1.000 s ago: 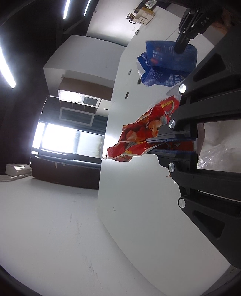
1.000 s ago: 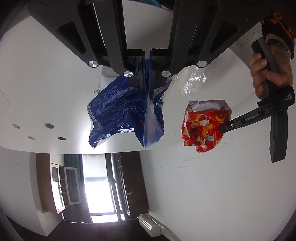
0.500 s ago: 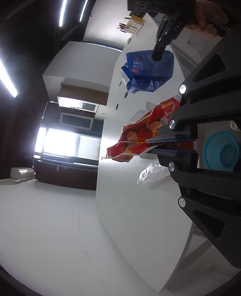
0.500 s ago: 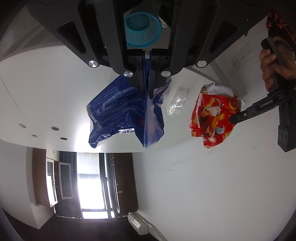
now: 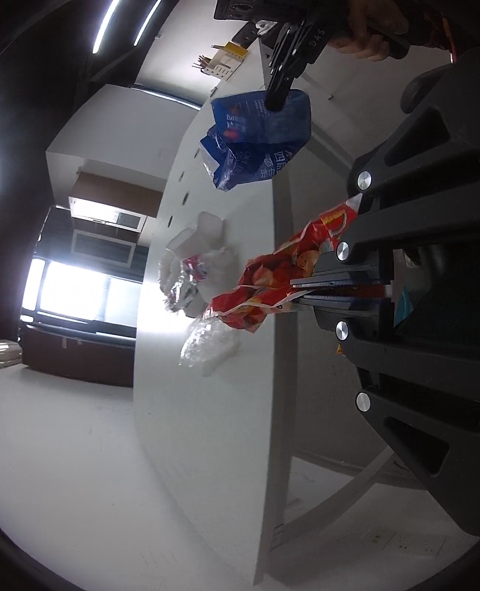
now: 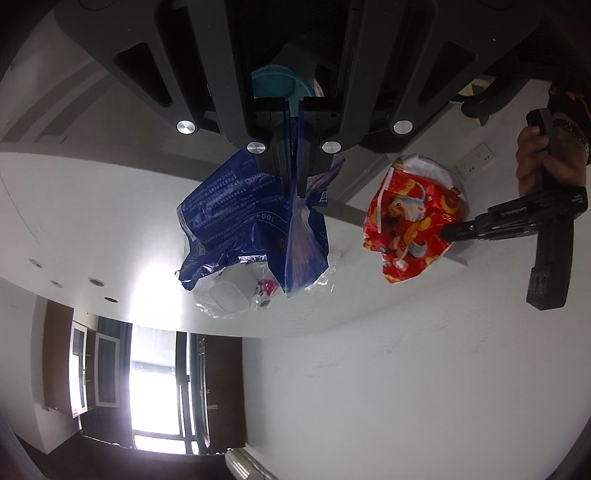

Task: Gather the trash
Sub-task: 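Lift the red wrapper and blue bag off the table over the blue wastebasket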

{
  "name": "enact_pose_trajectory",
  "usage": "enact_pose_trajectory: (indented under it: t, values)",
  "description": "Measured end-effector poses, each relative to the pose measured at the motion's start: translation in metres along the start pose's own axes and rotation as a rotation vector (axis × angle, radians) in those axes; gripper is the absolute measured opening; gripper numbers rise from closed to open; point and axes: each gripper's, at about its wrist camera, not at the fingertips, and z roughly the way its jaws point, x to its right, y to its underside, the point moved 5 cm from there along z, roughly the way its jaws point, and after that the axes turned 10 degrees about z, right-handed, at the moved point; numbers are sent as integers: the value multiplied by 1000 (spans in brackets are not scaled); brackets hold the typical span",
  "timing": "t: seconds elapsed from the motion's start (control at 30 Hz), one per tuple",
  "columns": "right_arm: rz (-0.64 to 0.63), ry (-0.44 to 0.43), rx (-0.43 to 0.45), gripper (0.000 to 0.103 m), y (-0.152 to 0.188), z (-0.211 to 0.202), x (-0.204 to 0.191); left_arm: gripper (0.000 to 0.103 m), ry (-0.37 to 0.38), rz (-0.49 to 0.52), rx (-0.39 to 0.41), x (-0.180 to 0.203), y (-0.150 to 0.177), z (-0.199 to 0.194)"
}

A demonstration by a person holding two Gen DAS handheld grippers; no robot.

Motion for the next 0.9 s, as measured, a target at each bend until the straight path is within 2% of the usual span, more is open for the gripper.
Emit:
enact_pose_trajectory:
  t: [0.3,0.57,0.77,0.9]
  values:
    - [8,-32,-116,2,43,14,-10,2,36,-9,-139,12,61,42]
    - [79,-47,-215,2,84,47,1,2,50,-63,-231,7,96,99]
    - [117,-39,-289,2,110,89,18,2,57,-121,-288,-3,115,150]
    - [137,-14,-350,2,127,125,30,2,30,-94,-311,-2,118,187]
